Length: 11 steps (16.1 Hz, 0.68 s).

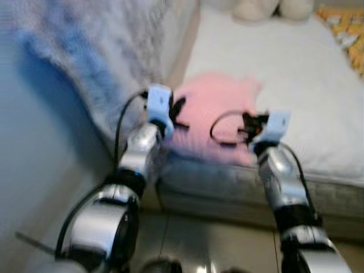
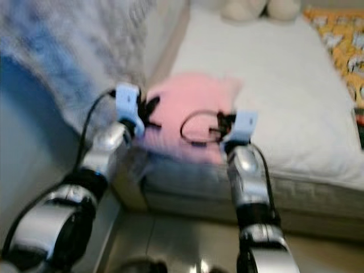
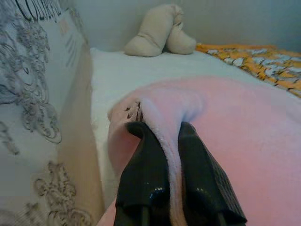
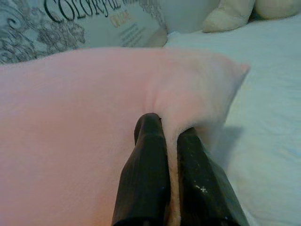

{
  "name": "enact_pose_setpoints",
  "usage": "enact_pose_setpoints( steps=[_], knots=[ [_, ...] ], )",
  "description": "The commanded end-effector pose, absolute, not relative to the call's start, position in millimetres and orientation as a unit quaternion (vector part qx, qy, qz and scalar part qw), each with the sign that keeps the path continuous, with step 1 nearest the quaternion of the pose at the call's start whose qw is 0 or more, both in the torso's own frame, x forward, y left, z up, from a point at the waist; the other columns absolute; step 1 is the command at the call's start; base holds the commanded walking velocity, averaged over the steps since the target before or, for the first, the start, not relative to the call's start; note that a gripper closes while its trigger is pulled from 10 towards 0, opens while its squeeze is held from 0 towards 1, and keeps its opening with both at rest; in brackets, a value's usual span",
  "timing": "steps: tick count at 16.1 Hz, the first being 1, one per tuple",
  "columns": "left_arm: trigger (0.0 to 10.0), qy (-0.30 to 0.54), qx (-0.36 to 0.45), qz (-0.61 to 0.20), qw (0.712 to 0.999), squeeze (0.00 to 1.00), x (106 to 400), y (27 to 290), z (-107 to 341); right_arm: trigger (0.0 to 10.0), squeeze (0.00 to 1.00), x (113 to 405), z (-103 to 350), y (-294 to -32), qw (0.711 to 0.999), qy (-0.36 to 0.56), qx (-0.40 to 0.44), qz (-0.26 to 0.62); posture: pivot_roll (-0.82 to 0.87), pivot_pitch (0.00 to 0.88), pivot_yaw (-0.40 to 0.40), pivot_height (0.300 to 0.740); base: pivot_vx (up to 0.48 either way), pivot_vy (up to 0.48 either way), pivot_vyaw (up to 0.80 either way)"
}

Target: Clean up the room

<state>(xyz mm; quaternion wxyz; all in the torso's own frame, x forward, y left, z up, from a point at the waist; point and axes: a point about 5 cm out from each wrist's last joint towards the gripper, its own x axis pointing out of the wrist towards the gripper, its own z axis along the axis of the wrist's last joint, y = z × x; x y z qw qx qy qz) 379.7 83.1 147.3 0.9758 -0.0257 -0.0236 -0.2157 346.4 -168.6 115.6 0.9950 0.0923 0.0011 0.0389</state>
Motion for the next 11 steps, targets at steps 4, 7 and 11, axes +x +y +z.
enact_pose_setpoints(
  steps=[4,7,11],
  knots=[
    [0.0,-0.052,-0.013,-0.206,0.977,0.00,383.8,87.9,160.1,0.0,0.00,348.1,125.3,-177.8,0.996,-0.024,0.081,0.022,-0.06,0.000,0.061,0.740,0.480,0.000,0.00],
    [0.0,-0.049,-0.010,-0.209,0.977,0.00,383.1,86.9,158.4,0.0,0.00,347.7,124.4,-178.2,0.996,-0.023,0.081,0.021,-0.06,0.000,0.063,0.740,0.480,0.000,0.00],
    [0.0,-0.047,-0.007,-0.215,0.975,0.00,382.8,84.2,157.9,0.0,0.00,347.9,124.1,-178.1,0.996,-0.024,0.082,0.018,-0.06,0.000,0.066,0.740,0.480,0.000,0.00]
  ],
)
